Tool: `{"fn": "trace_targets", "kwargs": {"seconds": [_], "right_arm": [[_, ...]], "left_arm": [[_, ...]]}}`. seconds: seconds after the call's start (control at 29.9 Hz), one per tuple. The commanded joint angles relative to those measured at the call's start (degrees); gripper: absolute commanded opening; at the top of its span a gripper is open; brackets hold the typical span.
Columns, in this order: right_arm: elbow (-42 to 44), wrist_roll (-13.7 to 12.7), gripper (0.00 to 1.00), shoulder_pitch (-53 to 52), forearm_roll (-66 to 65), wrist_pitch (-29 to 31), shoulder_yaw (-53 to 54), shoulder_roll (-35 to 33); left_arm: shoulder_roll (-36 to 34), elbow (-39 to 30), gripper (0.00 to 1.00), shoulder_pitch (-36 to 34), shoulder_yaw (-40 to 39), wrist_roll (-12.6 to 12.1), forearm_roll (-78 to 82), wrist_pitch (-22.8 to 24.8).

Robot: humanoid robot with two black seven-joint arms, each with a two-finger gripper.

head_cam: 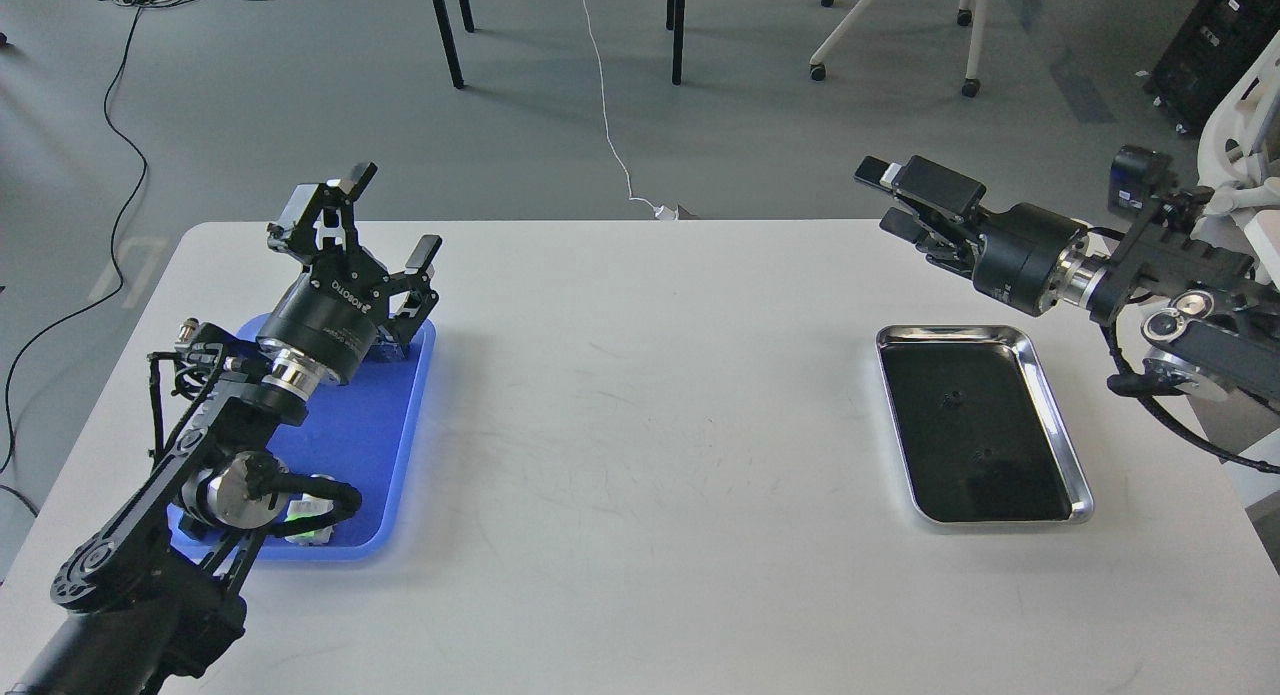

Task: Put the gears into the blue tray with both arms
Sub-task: 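Move the right gripper down over the dark metal tray, then grasp the small black gear in the metal tray with the right gripper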

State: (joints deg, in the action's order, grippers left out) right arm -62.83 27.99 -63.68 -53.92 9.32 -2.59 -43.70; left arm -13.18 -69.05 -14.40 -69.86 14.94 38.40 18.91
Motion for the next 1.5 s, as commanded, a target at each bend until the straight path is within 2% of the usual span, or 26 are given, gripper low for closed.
{"fn": "trace_targets", "kwargs": {"seconds": [0.0,0.1,0.23,0.43,0.74,0.87,1.14,1.47], "right_arm": [[0.16,0.01,0.98,-6.70,-14.59,0.00,-10.83,-1.64],[0.87,0.01,0.97,-10.57,-24.71,0.00,-17.69,-2.70],[2.09,0.01,0.96,-13.83,-30.71,0.00,-24.46,-2.88],[7.80,0.01,0.94,-14.54,-33.70,0.00,-31.86,1.42],[13.60,0.01,0.92,-13.49,-33.62,-0.35,-36.61,9.24],[16.25,0.01,0.86,-11.91,-33.09,-0.62,-37.32,12.06],[18.53,0.01,0.64,-9.18,-32.82,-0.62,-37.32,14.17],[20.12,0.01,0.60,-7.86,-32.82,-0.70,-37.32,14.96]], "left_arm": [[0.00,-1.17,0.98,0.25,-0.01,0.00,0.00,-0.10],[0.00,-1.61,0.98,0.60,-0.01,-0.09,0.09,-0.10],[-0.09,-1.61,0.98,0.78,-0.01,0.00,0.09,-0.10],[-0.09,-2.58,0.98,1.13,-0.01,0.00,0.09,-0.10],[0.09,-3.02,0.98,1.13,-0.01,-0.09,0.09,-0.01],[0.08,-3.02,0.98,1.13,-0.01,-0.09,0.09,-0.01],[0.00,-3.11,0.98,1.22,-0.01,-0.09,0.09,-0.10],[0.00,-3.20,0.98,1.48,0.08,-0.09,0.09,-0.01]]}}
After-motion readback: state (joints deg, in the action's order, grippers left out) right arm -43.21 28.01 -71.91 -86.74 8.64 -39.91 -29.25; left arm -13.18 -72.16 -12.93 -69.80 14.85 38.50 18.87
